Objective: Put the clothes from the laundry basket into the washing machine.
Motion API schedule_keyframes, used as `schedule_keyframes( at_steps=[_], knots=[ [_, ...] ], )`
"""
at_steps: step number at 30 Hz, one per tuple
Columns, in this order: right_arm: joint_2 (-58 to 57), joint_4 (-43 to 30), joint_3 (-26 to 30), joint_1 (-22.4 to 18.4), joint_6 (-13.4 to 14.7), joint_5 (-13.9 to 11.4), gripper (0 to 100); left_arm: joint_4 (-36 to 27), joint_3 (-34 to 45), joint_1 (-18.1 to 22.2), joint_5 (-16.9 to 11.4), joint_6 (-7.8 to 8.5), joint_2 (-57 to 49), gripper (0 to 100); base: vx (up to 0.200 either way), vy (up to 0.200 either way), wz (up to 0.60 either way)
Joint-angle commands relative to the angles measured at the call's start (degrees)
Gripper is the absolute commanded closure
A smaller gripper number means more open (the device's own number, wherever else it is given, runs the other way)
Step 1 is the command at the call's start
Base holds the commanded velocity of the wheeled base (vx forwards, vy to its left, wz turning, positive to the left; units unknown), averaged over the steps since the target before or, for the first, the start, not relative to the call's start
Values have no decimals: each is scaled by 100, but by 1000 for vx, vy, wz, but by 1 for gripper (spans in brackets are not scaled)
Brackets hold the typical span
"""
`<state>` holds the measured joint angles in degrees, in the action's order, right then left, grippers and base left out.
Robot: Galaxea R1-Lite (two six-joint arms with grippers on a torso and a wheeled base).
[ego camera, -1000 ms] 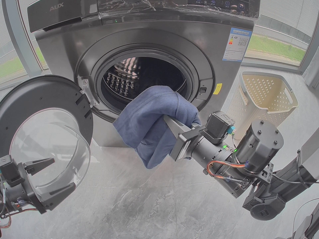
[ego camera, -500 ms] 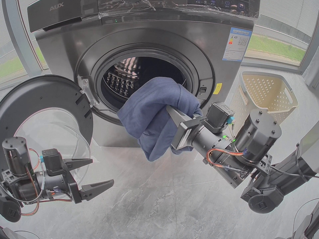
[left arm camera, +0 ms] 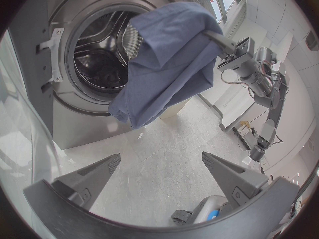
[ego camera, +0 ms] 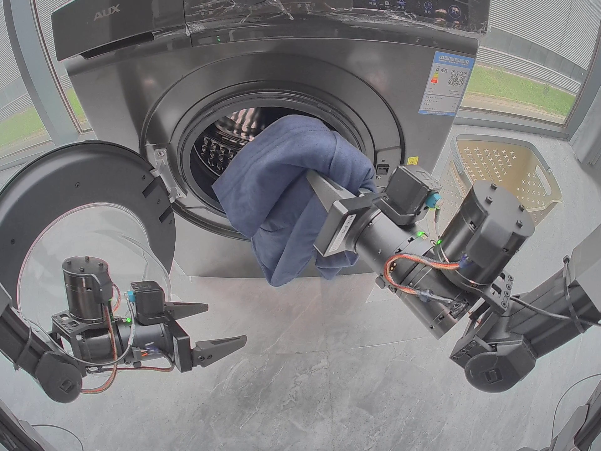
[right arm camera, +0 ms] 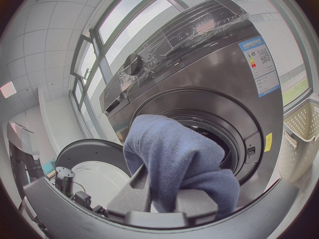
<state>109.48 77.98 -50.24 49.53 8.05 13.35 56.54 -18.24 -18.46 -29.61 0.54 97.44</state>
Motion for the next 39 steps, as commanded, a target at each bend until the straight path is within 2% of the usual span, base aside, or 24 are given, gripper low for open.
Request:
schedule_keyframes(
  at_steps=[1, 7, 17, 22, 28, 34, 39],
  knots=[
    [-24, -2, -56, 22, -5, 1, 100, 437, -233, -106, -1, -71, 926, 0, 0, 0, 0],
    [-24, -2, -30, 30, 4, 1, 100, 797, -646, -158, 34, -133, 1524, 0, 0, 0, 0],
    [-24, 15, 5, 109, -5, 19, 100, 832, -1288, -193, 8, -256, 1989, 0, 0, 0, 0],
    [-6, 15, -12, 118, -14, 27, 100, 850, -1472, -387, -1, -370, 2095, 0, 0, 0, 0],
    [-15, 15, 5, 180, -14, 36, 100, 1386, -1797, -422, 52, -432, 2596, 0, 0, 0, 0],
    [-32, 6, -4, 189, -22, 36, 100, 1764, -2000, -422, 87, -748, 2860, 0, 0, 0, 0],
    [-24, 15, 5, 224, -22, 36, 100, 1773, -2175, -413, 105, -774, 2921, 0, 0, 0, 0]
  ],
)
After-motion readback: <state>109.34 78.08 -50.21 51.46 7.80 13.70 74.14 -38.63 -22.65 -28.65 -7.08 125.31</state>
